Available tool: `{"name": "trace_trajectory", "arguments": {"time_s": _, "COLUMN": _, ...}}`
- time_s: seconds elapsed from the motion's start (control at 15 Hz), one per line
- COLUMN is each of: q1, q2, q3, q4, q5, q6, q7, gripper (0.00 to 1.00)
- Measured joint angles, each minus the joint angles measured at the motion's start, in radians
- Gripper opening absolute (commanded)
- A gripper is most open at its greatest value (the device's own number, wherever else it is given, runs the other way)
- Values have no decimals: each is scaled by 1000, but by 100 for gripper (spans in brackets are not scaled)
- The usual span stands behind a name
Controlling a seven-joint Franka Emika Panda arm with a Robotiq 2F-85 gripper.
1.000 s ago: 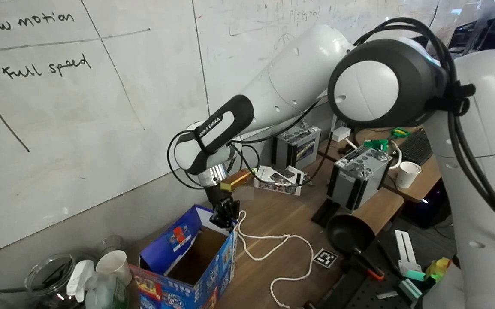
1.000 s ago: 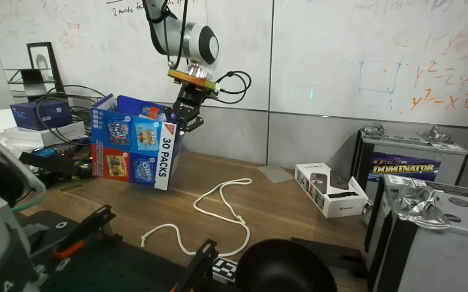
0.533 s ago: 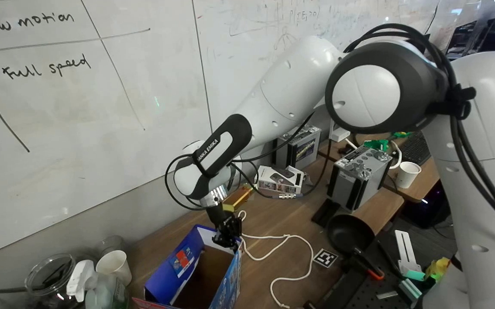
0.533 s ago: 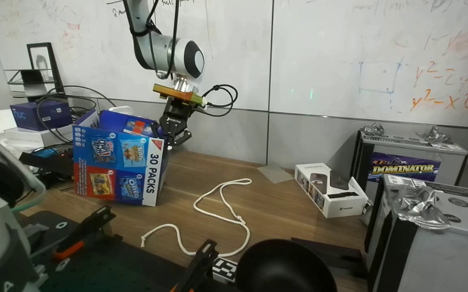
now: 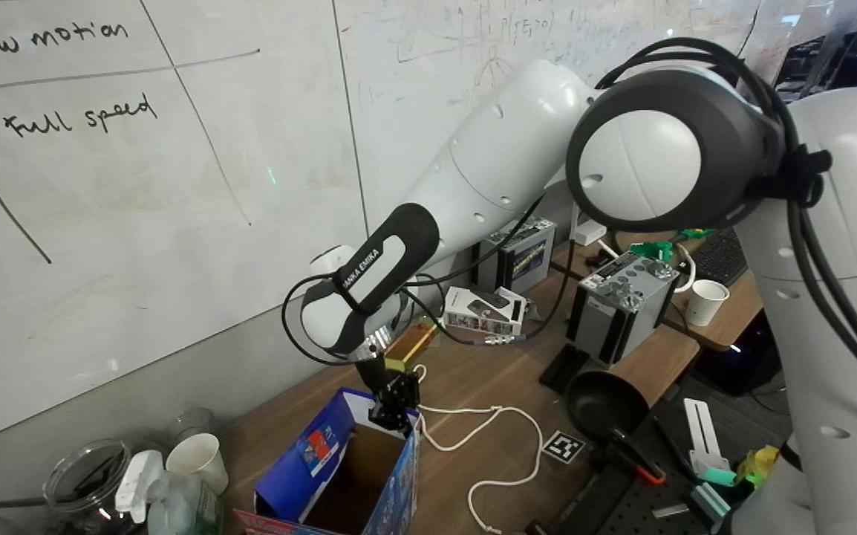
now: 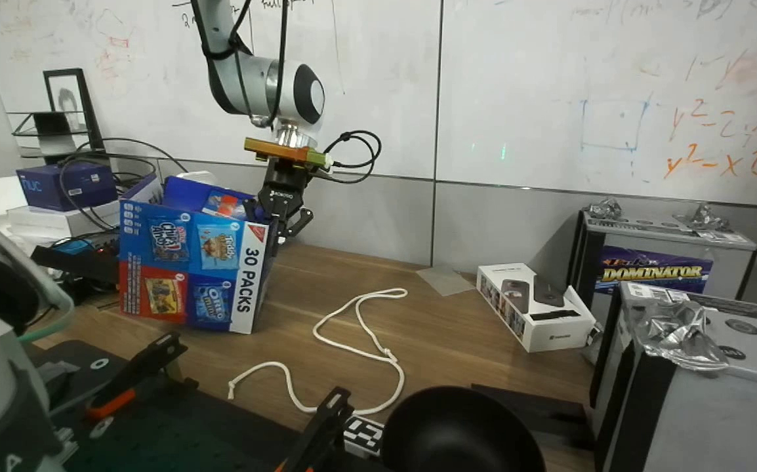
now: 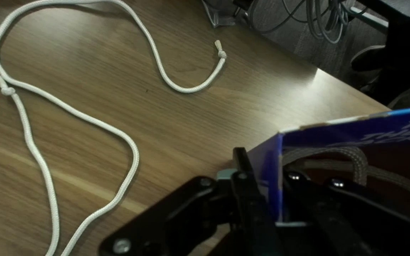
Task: Put the ropes in the box
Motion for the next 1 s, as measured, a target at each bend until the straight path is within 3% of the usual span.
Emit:
{"name": "trace_trajectory", "arguments": {"time_s": 0.4, "q1": 17, "q2": -11, "q3": 0, "q4": 0, "q5": -21, "q6": 14, "q7": 13, "gripper": 95}}
{"name": "trace_trajectory", "arguments": {"time_s": 0.47, "q1": 19, "q2": -16, "q3": 1, "q4": 0, "q5": -21, "q6": 14, "q7": 12, "gripper": 99}}
{"name": "trace_trajectory", "arguments": {"time_s": 1.0, "q1": 6, "q2": -162, "q3": 6, "q4": 1, "q5": -19, "q6": 11, "q7": -4, "gripper": 99}}
